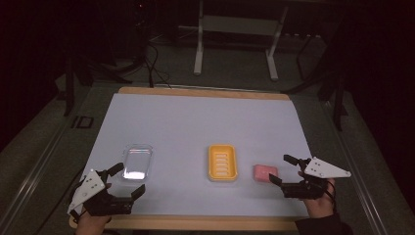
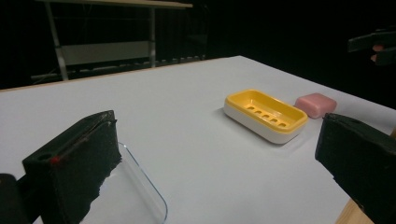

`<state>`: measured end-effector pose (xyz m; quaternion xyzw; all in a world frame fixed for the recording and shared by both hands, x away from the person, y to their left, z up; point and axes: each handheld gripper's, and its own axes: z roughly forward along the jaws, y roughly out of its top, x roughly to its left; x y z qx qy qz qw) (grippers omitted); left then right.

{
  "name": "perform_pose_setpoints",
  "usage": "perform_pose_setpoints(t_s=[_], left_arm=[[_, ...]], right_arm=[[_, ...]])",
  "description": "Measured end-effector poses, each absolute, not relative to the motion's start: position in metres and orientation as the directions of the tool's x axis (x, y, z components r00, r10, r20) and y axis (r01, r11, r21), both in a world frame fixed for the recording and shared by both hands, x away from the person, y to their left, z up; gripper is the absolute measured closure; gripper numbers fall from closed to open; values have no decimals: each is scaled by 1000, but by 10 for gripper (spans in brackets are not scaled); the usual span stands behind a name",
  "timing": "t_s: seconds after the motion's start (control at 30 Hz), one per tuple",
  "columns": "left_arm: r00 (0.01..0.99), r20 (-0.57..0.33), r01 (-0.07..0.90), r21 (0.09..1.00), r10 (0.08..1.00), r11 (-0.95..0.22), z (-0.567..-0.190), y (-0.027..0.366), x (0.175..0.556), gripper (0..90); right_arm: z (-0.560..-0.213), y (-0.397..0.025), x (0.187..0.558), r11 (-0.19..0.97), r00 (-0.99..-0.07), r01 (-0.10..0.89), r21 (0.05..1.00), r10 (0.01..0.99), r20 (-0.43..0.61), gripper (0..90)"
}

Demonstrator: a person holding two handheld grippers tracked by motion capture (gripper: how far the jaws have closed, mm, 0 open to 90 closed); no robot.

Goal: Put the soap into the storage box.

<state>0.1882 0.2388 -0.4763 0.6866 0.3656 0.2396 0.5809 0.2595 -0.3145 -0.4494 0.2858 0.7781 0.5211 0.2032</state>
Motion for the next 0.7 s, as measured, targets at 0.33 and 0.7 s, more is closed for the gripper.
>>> perform_pose_setpoints(t_s=[0.33, 0.7], left_arm=[[628, -99, 230, 971, 772, -63, -477, 237, 189, 2], [637, -113, 246, 967, 762, -62, -477, 236, 189, 2]], right_arm=[[-451, -311, 262, 286, -769, 312, 906, 636, 64, 96], [-443, -300, 261, 416, -820, 264, 870, 572, -24, 96]])
